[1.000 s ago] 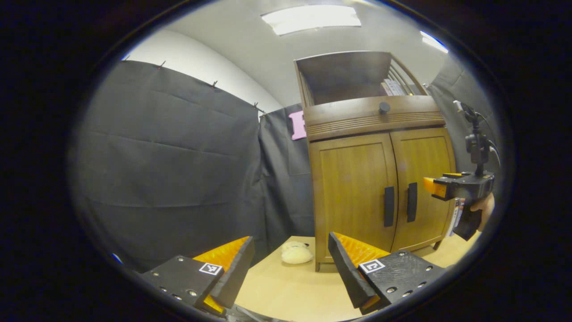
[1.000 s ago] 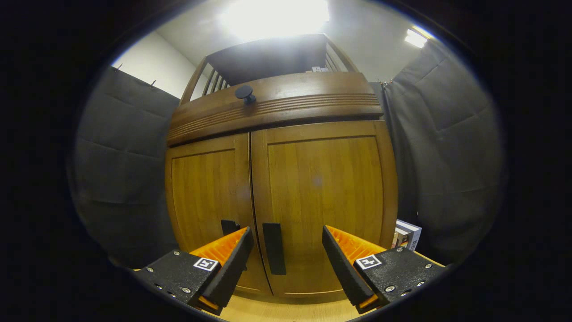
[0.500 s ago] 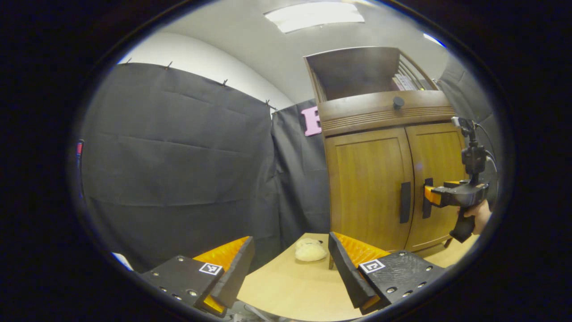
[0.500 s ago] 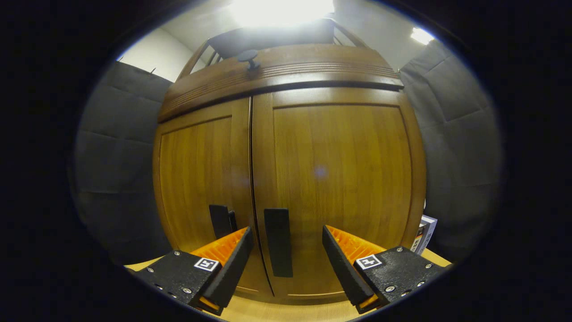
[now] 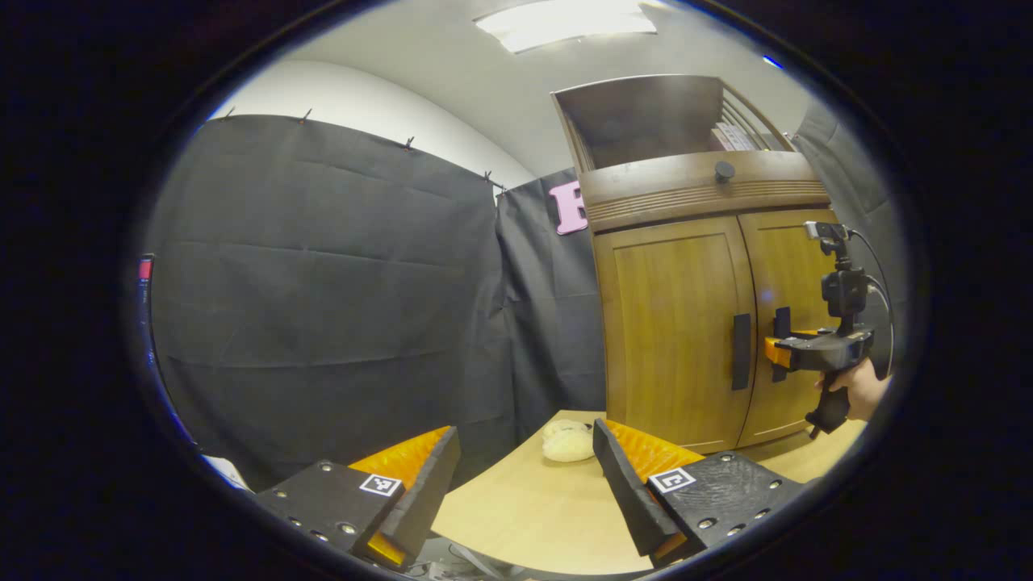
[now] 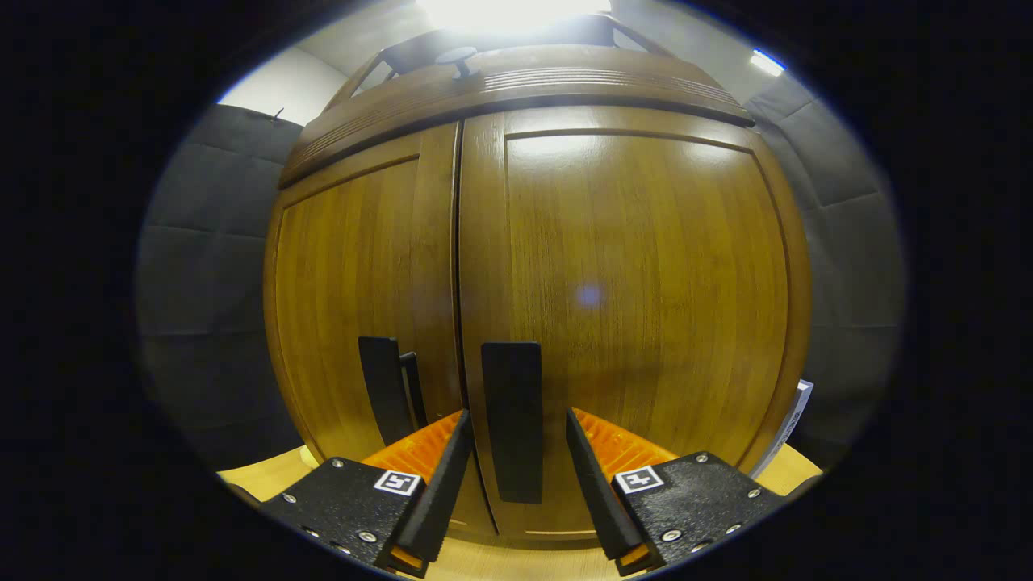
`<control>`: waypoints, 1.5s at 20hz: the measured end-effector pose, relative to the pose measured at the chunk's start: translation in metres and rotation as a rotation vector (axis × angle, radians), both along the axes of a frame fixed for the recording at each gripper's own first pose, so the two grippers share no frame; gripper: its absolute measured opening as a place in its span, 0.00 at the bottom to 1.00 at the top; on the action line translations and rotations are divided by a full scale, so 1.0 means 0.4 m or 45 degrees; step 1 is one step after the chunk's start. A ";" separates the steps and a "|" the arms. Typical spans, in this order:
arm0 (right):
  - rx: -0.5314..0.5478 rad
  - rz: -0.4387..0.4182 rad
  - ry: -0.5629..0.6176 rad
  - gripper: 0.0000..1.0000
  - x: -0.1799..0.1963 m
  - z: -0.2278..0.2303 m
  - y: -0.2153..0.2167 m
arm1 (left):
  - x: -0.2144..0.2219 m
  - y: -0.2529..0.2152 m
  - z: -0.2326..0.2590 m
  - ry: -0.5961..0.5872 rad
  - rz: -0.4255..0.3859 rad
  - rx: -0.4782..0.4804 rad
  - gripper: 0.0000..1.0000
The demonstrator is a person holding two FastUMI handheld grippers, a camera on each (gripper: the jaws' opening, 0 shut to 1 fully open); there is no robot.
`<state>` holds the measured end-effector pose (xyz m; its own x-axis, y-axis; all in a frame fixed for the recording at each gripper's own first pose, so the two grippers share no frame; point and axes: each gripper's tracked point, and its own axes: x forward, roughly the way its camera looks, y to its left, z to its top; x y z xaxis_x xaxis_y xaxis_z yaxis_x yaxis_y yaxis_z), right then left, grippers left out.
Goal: Open the right door of the double-door shoe cabinet with the right hand, and open the left door with the left hand.
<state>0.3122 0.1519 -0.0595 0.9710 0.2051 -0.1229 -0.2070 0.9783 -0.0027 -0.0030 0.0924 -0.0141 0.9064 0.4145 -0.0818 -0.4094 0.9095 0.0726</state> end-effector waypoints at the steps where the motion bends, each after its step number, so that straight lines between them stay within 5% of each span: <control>1: 0.006 -0.002 0.004 0.69 0.005 -0.002 0.001 | -0.001 0.001 0.001 0.003 -0.001 0.003 1.00; 4: 0.026 -0.010 0.020 0.42 0.014 -0.007 0.000 | -0.004 0.000 0.001 0.000 -0.005 0.010 1.00; 7: 0.016 -0.012 0.036 0.38 0.031 -0.010 0.006 | -0.003 0.001 0.003 -0.006 -0.010 0.020 0.95; 12: 0.020 -0.006 0.088 0.26 0.023 -0.015 -0.001 | -0.003 -0.006 0.011 -0.014 -0.029 0.018 1.00; 30: 0.040 0.016 0.079 0.27 -0.126 0.011 -0.033 | -0.022 -0.035 0.035 -0.051 -0.133 0.039 0.95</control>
<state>0.2619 0.1386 -0.0550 0.9592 0.2216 -0.1757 -0.2177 0.9751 0.0410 -0.0117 0.0783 0.0000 0.9472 0.3190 -0.0329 -0.3153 0.9450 0.0867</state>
